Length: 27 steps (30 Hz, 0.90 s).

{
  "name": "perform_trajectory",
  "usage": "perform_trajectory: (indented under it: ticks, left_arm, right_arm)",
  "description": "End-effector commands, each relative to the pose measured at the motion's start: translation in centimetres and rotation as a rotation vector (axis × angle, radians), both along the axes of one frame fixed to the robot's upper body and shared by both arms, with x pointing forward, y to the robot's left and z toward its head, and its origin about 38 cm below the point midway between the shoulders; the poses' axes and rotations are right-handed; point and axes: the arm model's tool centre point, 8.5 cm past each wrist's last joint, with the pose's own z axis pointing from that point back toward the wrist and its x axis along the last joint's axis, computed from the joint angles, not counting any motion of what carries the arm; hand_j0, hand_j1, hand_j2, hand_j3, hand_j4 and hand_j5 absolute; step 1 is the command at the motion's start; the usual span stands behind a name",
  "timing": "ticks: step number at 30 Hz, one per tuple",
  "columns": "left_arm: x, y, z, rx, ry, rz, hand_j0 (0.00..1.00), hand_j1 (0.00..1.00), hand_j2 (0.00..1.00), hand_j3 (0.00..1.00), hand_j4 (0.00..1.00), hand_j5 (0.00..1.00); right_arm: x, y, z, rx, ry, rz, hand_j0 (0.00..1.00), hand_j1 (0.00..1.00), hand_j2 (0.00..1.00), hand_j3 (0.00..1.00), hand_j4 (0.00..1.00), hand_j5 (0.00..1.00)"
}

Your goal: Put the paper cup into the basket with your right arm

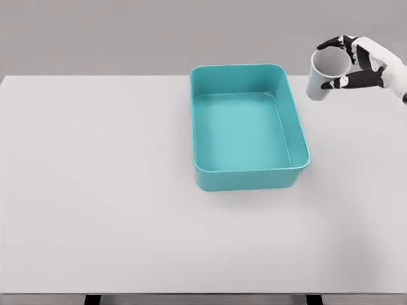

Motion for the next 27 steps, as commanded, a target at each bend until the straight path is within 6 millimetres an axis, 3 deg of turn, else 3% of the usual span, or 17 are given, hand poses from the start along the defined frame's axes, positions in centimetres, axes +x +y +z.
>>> perform_trajectory:
  ticks: [1, 14, 17, 27]
  left_arm:
    - [0.0, 0.0, 0.0, 0.0, 0.0, 0.001, 1.0, 1.0, 1.0, 1.0, 1.0, 1.0]
    - [0.0, 0.0, 0.0, 0.0, 0.0, 0.001, 1.0, 1.0, 1.0, 1.0, 1.0, 1.0]
    - [0.0, 0.0, 0.0, 0.0, -0.001, 0.001, 1.0, 1.0, 1.0, 1.0, 1.0, 1.0]
    - [0.0, 0.0, 0.0, -0.002, 0.0, -0.001, 1.0, 1.0, 1.0, 1.0, 1.0, 1.0]
  right_arm:
    - [0.0, 0.4, 0.3, 0.007, -0.001, 0.006, 0.62, 0.62, 0.62, 0.62, 0.62, 0.62]
    - [0.2, 1.5, 0.1, 0.027, -0.005, 0.024, 0.62, 0.62, 0.62, 0.62, 0.62, 0.62]
    - [0.7, 3.5, 0.3, 0.061, -0.015, 0.054, 0.62, 0.62, 0.62, 0.62, 0.62, 0.62]
    - [1.3, 6.2, -0.3, 0.107, -0.004, 0.089, 0.62, 0.62, 0.62, 0.62, 0.62, 0.62]
